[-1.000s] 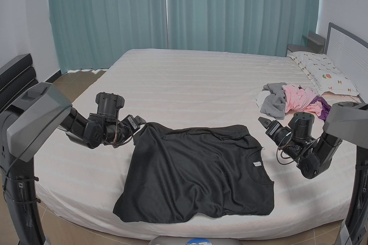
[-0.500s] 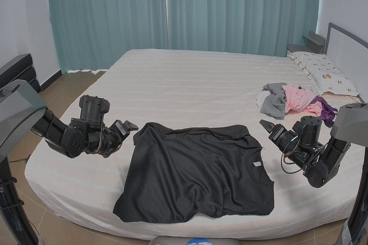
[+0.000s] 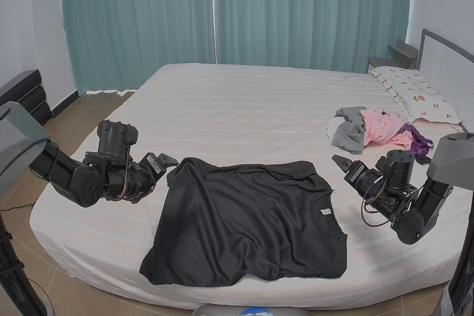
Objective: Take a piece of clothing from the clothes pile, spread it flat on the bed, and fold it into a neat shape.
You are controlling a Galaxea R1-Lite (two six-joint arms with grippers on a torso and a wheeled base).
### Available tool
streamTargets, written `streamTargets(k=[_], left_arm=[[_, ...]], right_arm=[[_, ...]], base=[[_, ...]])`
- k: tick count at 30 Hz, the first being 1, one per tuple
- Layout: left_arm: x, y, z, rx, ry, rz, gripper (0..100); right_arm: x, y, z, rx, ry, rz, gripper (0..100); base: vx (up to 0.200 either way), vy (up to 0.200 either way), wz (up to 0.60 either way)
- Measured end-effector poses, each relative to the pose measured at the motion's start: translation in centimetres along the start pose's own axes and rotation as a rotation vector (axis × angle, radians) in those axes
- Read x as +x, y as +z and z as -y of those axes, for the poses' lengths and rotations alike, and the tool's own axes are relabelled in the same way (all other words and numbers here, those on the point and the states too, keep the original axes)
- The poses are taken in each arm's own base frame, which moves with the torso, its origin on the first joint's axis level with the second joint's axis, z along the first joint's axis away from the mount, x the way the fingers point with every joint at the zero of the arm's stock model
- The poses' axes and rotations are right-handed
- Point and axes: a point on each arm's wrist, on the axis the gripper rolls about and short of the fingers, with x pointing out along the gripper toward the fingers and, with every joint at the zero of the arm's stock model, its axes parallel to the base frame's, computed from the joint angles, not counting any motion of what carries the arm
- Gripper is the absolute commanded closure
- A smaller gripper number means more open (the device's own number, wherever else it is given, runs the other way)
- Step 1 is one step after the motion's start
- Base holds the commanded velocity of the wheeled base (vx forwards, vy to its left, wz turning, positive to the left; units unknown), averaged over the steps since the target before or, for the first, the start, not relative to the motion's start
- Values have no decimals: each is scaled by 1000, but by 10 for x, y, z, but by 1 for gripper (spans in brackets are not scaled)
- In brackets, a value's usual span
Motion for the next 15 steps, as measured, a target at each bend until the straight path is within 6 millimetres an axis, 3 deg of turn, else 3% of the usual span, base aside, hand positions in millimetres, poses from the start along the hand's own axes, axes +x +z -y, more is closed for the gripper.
streamTargets(k=[15], left_arm=[[-1,-1,-7,-3,19,-2,0]], right_arm=[[1,-2,1,-4,-5,-6,0]], base=[[0,0,0]])
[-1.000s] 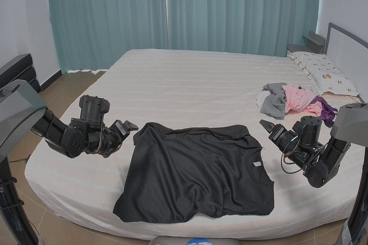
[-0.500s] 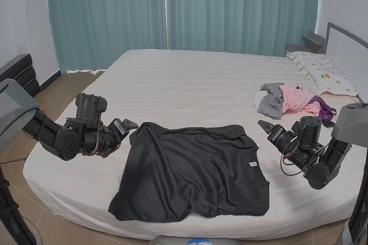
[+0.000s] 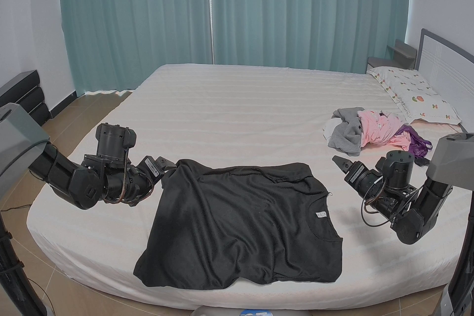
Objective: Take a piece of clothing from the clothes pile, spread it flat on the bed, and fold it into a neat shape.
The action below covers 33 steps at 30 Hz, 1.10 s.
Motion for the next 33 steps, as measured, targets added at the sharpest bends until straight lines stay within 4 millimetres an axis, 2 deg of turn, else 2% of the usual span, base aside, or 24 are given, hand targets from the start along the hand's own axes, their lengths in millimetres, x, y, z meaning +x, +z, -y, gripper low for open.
streamTargets(k=[5,17,33], left_arm=[[-1,0,-1,-7,2,1,0],[-1,4,-5,-25,11,6,0],[1,2,-1,-30,4,5,0]], right_arm=[[0,0,0,0,-1,-1,0],[0,-1,0,0,-2,-2,0],[2,-1,0,0,-1,-1,0]], base=[[0,0,0],[0,200,0],[0,0,0]])
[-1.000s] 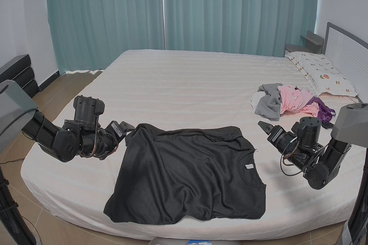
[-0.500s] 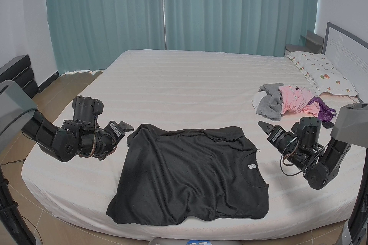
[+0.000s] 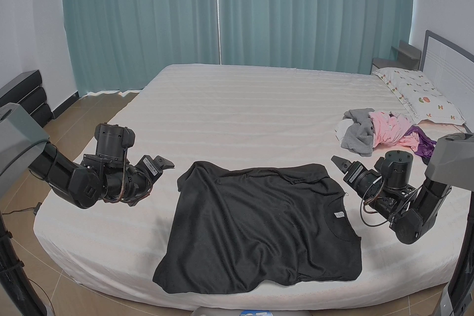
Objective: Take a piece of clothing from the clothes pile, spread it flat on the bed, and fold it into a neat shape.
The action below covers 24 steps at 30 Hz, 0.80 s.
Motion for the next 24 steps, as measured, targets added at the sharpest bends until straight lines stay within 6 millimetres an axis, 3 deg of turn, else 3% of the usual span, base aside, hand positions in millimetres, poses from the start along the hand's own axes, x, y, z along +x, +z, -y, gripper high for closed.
streamTargets(k=[5,8,24], left_arm=[[0,0,0,0,-1,-1,0],[1,0,0,4,-1,-2,0],[4,-4,2,12,-6,-17,0]], right_arm=[[0,0,0,0,1,-2,0],[1,-1,0,0,1,-4,0],[3,-4,3,-2,-5,-18,0]], base=[[0,0,0],[200,0,0],[0,0,0]])
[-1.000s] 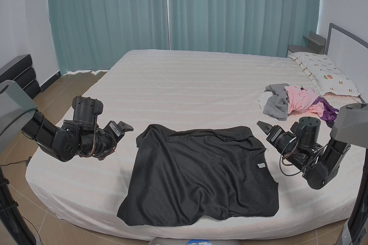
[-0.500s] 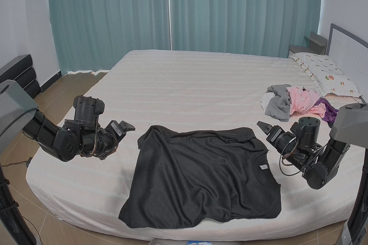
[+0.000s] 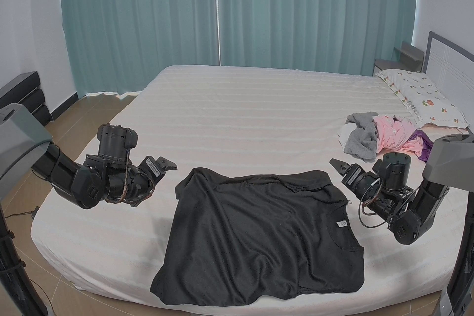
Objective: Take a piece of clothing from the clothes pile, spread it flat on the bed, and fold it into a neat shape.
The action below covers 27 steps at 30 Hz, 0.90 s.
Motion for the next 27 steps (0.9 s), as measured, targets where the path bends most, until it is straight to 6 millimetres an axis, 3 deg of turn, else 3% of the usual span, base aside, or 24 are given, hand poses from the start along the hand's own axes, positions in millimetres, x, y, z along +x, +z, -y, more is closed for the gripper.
streamTargets(k=[11,20,27], left_arm=[[22,12,12,8,-28,29,0],[81,27,21,59,-35,82,0],[133,25,10,121,24,123,0]], right_arm=[[2,-2,3,0,-7,-9,0],[3,-5,7,0,-19,-15,0],[2,-6,11,1,-32,-22,0]], base=[[0,0,0],[0,0,0],[0,0,0]])
